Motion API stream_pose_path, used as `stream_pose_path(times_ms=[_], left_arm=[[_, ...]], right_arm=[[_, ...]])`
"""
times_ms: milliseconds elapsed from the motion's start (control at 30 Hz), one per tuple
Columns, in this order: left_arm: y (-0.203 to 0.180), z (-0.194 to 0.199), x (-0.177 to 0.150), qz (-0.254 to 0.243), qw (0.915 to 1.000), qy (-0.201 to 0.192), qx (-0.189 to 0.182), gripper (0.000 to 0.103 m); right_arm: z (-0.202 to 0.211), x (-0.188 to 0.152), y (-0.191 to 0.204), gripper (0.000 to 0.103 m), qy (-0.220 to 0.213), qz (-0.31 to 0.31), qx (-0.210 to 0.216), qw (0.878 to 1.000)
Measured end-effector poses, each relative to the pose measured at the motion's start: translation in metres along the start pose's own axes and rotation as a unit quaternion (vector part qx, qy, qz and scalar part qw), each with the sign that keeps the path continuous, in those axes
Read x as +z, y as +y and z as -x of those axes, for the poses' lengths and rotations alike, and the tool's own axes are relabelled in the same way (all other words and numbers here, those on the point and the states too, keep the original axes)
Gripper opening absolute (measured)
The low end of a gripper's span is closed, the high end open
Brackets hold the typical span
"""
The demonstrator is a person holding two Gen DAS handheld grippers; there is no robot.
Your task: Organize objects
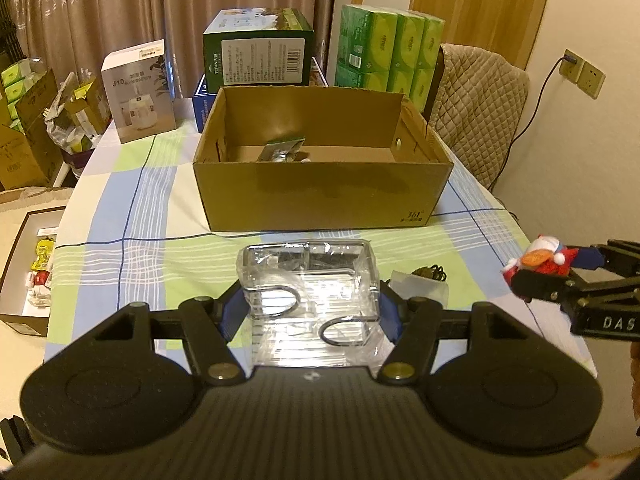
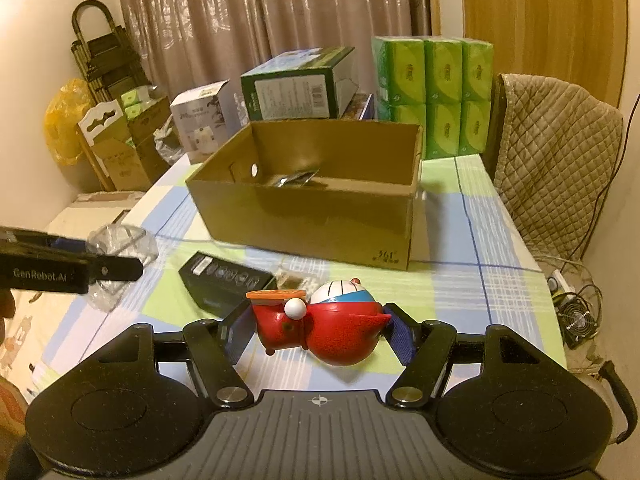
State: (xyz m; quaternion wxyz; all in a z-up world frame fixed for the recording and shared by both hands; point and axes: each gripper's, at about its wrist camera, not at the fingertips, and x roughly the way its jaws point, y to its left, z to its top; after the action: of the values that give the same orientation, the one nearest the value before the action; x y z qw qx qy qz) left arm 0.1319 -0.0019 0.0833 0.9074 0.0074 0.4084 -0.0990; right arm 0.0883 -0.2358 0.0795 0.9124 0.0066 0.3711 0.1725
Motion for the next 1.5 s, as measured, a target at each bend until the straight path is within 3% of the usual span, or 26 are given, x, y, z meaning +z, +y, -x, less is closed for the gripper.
stream_pose_path(times_ms=[333,633,1000,1267,1500], left_arm=[[-0.003,-0.014,0.039,0.001,1.0,-0.005,-0.004,0.061],[0.0,-0.033,0.078,-0.008,0.9998,-0.011,-0.011,0.061],[0.023,-0.073,0.129,-0.006,0.9999,-0.003,-0.015,0.061],[0.046,-0.11,0.161,0.001,1.0,0.005,0.006,0.061],[0.048,-0.152,0.177,0.0,0.9998,0.017,0.009,0.062]], right_arm=[[0.0,0.051,-0.02,0.066,-0.013,0.004,-0.017,1.0],[-0.025,0.083,-0.028,0.066,-0.006,-0.005,-0.013,1.0],[-0.08,0.126,-0.027,0.066,0.004,0.006,-0.005,1.0],[-0.13,0.159,-0.038,0.066,0.012,-0.023,0.0,1.0],[-0.165,0.166,-0.044,0.066,0.024,-0.031,-0.004,0.999]])
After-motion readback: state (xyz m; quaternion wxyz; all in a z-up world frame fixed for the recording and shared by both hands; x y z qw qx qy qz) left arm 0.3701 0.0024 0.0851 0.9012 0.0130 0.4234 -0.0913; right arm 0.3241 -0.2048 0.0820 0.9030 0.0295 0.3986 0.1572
